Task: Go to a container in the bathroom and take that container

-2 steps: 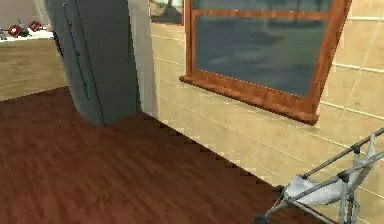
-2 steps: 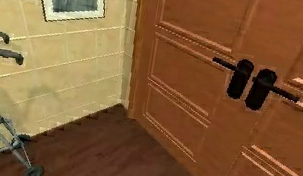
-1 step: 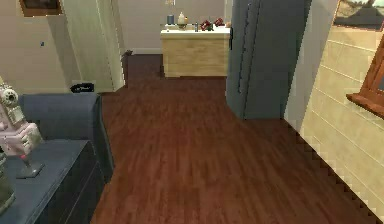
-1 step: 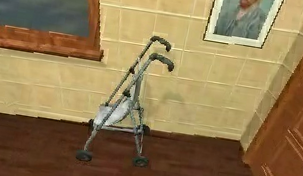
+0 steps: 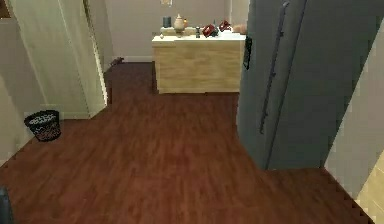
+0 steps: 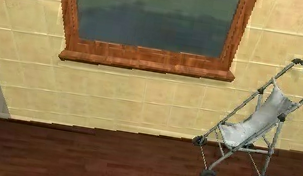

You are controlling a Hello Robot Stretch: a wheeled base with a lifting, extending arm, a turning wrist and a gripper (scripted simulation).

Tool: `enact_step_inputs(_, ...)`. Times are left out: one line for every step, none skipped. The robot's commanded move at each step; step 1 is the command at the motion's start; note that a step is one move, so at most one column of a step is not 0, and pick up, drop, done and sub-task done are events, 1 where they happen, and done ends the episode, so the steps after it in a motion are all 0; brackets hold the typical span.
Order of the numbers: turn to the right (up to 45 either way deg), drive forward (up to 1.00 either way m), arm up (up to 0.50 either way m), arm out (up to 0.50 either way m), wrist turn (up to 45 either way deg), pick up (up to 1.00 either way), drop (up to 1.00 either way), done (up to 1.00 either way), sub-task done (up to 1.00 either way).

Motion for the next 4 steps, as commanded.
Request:
enact_step_inputs(-3.0, 0.0, 0.0, 0.0, 0.0, 0.0, 0.0, 0.0, 0.0)
enact_step_inputs(0.0, 0.95, 0.0, 0.0, 0.0, 0.0, 0.0, 0.0, 0.0)
enact_step_inputs(-15.0, 0.0, 0.0, 0.0, 0.0, 0.0, 0.0, 0.0, 0.0)
enact_step_inputs(0.0, 1.0, 0.0, 0.0, 0.0, 0.0, 0.0, 0.0, 0.0)
